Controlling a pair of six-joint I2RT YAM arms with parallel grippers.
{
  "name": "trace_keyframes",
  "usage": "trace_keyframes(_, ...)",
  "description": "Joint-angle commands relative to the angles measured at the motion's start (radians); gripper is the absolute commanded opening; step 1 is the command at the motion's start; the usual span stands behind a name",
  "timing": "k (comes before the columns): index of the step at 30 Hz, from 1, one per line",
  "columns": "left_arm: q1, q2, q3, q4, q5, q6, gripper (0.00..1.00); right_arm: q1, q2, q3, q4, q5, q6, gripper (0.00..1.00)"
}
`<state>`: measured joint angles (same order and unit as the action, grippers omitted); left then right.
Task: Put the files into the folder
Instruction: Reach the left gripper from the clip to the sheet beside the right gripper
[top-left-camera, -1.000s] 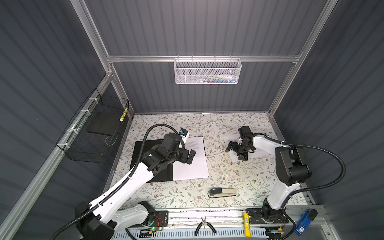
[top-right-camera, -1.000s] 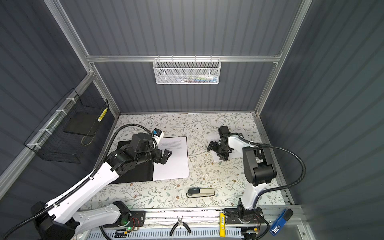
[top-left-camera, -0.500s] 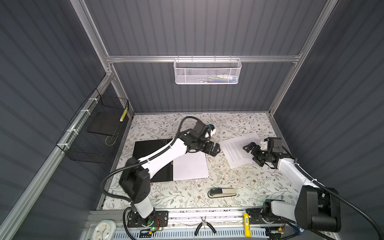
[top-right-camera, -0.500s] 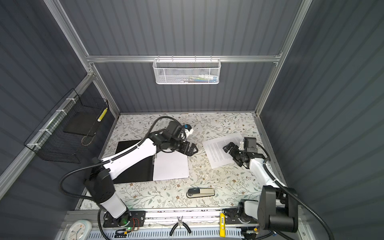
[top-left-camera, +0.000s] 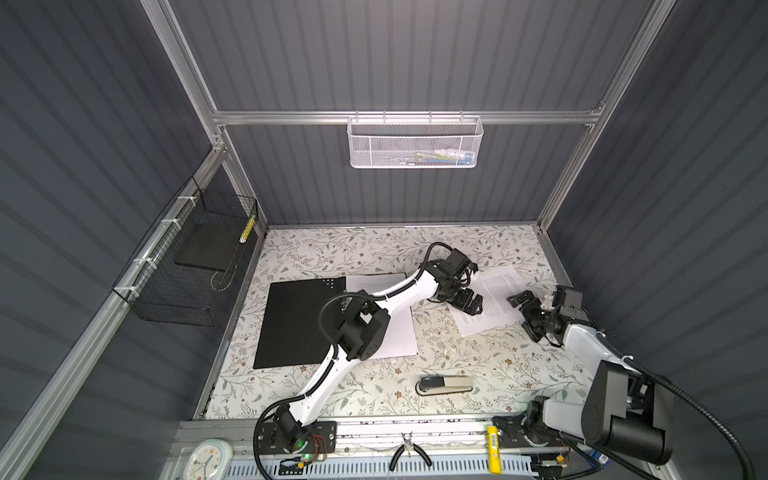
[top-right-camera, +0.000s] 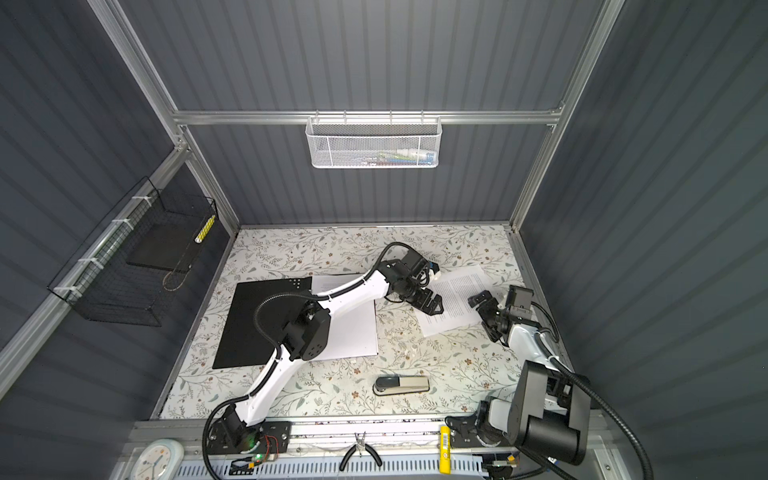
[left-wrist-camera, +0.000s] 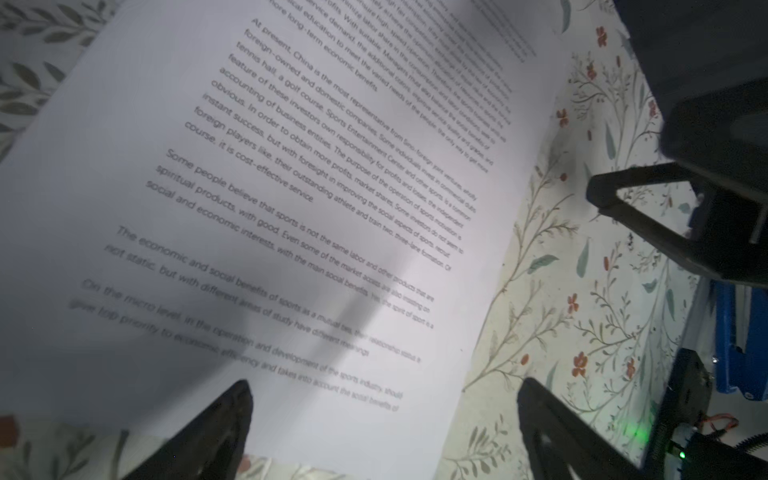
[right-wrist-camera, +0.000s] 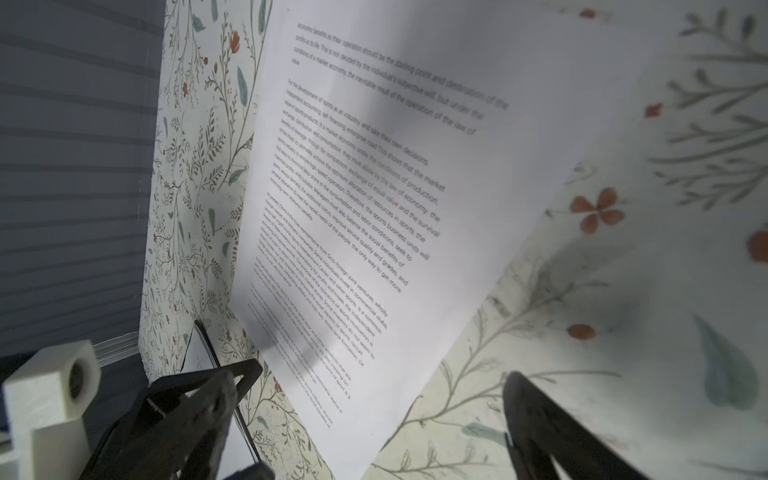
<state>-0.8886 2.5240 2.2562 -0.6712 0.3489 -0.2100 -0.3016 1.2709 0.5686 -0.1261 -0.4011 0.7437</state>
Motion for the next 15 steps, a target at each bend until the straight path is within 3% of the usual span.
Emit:
trace_keyframes(1,0.005,0.046,0.119,-0.047,0.012,0.038,1.0,-0.005,-0.017,-0.006,0.026,-0.024,-0.006,0.99)
trace_keyframes(7,0.015,0.082,0.12,0.017,-0.051,0.015,1.0,-0.009,-0.031,-0.022,0.031,-0.026,-0.018,0.99)
trace_keyframes(15,0.023,0.052,-0.031,0.039,-0.099,0.003,1.0,-0.014,0.032,0.046,0.008,0.003,-0.041,0.99)
